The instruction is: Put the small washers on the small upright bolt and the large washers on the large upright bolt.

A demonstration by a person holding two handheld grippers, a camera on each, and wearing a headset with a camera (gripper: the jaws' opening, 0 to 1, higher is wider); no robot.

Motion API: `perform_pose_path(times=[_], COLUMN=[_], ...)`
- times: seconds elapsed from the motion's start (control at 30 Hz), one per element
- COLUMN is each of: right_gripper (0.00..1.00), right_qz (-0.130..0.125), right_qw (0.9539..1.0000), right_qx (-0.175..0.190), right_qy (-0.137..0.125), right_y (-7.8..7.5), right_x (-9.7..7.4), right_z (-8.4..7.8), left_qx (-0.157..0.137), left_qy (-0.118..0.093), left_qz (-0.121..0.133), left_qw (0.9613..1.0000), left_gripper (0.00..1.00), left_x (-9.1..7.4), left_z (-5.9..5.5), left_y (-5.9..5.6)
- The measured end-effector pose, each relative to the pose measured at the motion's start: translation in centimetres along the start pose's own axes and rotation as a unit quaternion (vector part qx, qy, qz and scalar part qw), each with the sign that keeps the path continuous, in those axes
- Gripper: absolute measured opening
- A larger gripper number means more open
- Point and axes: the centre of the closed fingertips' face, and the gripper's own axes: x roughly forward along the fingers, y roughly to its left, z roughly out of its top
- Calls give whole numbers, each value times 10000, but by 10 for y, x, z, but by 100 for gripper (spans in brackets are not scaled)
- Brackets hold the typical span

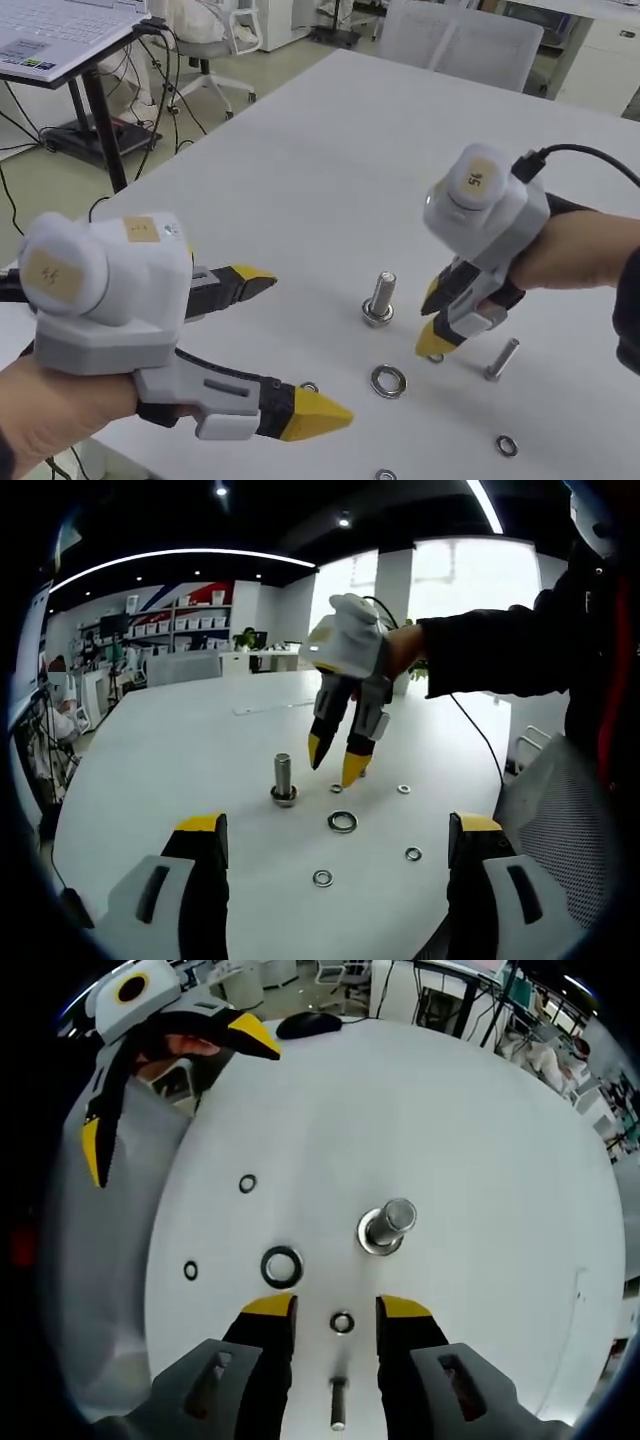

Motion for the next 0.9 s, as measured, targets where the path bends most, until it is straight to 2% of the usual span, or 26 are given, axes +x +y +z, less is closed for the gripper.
perform_pose_path(times=[0.33, 0.4, 0.9], right_gripper=[33, 33, 33], right_qz=[17, 23, 60], right_qw=[10000, 10000, 9998], right_qx=[-62, -75, -194], right_qy=[27, 25, 69], right_y=[14, 12, 30], right_x=[0, 1, 12], right_z=[2, 3, 7], left_qx=[50, 68, 151], left_qy=[-14, -5, -39], left_qz=[-16, -19, -35], left_qw=[10000, 10000, 9999], left_gripper=[91, 91, 91], left_x=[-2, -3, -8], left_z=[4, 4, 10], left_y=[-2, -3, -7])
